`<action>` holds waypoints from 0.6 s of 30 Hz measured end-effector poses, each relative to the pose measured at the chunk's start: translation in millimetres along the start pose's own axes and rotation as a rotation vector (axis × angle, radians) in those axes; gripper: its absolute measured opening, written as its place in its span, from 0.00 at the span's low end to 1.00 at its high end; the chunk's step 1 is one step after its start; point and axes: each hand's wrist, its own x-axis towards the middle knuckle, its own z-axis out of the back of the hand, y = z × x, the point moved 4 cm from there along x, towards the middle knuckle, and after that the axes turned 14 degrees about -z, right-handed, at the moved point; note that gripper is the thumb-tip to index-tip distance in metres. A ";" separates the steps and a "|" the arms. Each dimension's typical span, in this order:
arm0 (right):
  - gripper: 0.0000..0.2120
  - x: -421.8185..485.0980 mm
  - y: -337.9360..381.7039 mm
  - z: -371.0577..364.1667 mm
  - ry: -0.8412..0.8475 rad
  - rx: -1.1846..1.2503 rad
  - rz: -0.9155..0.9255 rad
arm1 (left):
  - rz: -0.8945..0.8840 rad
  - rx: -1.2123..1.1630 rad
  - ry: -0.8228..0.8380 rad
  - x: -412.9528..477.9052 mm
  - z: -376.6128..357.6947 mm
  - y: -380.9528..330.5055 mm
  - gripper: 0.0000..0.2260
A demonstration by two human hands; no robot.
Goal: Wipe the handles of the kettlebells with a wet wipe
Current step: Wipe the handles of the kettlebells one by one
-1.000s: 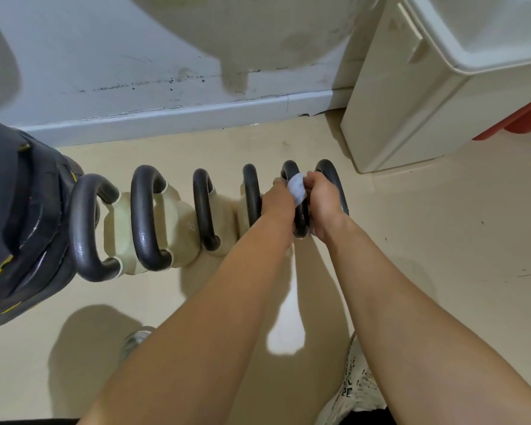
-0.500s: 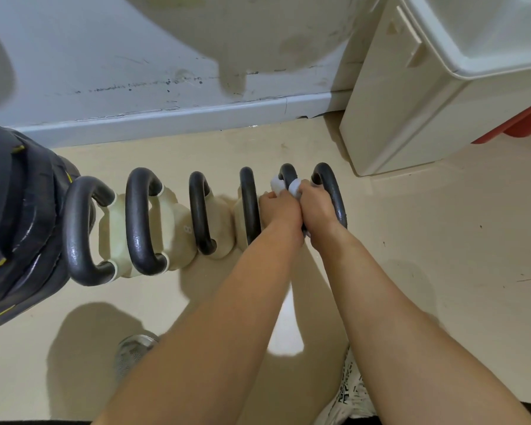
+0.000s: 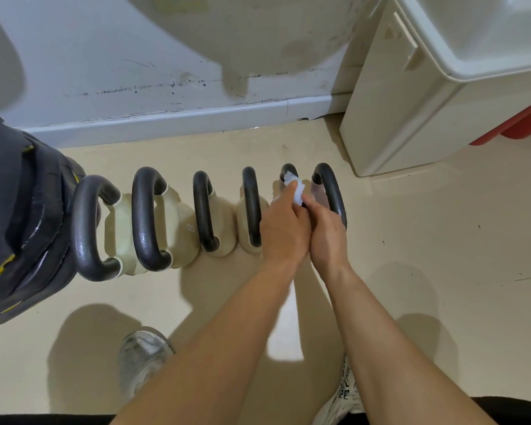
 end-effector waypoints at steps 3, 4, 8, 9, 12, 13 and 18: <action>0.23 11.0 5.4 -4.0 0.065 0.129 0.001 | -0.131 0.136 0.093 9.7 -5.1 2.4 0.13; 0.28 16.4 9.7 -5.6 0.076 0.150 0.009 | -0.159 0.181 0.121 15.1 -6.4 2.1 0.13; 0.33 30.8 25.2 -11.2 0.135 0.092 -0.013 | -0.127 0.194 0.226 40.6 -7.2 0.9 0.17; 0.33 31.8 25.6 -11.6 0.137 0.083 -0.005 | -0.130 0.187 0.232 42.1 -5.9 3.0 0.18; 0.37 19.1 13.4 -8.4 0.146 0.109 0.011 | -0.127 0.139 0.216 26.2 0.2 9.6 0.18; 0.38 13.5 6.4 -6.4 0.144 0.120 0.031 | -0.118 0.099 0.209 16.2 0.8 9.8 0.18; 0.34 11.9 10.6 -6.5 0.138 0.072 0.076 | 0.089 -0.290 0.090 15.3 1.1 1.1 0.15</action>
